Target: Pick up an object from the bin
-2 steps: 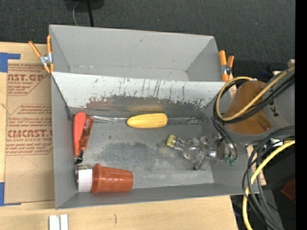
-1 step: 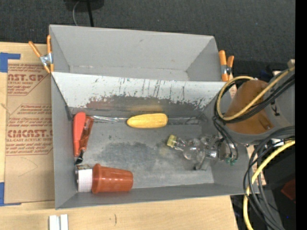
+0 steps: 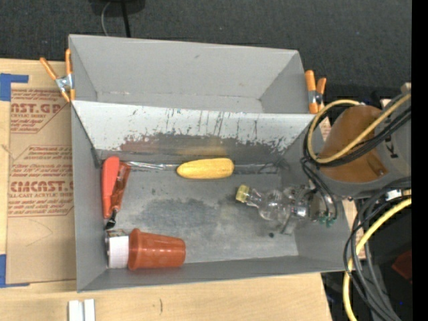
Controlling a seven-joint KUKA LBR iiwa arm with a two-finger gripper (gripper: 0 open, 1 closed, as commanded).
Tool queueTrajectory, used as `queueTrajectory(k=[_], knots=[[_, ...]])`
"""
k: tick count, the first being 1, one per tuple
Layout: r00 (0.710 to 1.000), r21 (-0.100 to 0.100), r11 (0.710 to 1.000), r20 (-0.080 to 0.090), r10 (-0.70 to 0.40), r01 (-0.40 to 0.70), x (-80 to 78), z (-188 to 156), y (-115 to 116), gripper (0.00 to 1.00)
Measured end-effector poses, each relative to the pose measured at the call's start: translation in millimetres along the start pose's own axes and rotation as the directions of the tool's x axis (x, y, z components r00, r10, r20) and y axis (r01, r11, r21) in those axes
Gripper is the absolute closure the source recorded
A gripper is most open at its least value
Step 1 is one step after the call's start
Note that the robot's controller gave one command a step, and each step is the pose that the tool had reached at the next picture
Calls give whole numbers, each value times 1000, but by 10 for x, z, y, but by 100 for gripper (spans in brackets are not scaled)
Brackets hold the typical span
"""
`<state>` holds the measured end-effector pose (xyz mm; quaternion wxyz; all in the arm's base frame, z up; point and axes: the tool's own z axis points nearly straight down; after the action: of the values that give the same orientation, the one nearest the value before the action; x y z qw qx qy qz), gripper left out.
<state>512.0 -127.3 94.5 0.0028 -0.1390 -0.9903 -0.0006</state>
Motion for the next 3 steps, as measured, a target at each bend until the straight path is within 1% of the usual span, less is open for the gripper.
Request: queueTrajectory(k=[1,3], knots=[[1000,-1,1000,7,0,0,-21,-188,1,100],[1000,-1,1000,10,0,0,-27,-429,3,100]])
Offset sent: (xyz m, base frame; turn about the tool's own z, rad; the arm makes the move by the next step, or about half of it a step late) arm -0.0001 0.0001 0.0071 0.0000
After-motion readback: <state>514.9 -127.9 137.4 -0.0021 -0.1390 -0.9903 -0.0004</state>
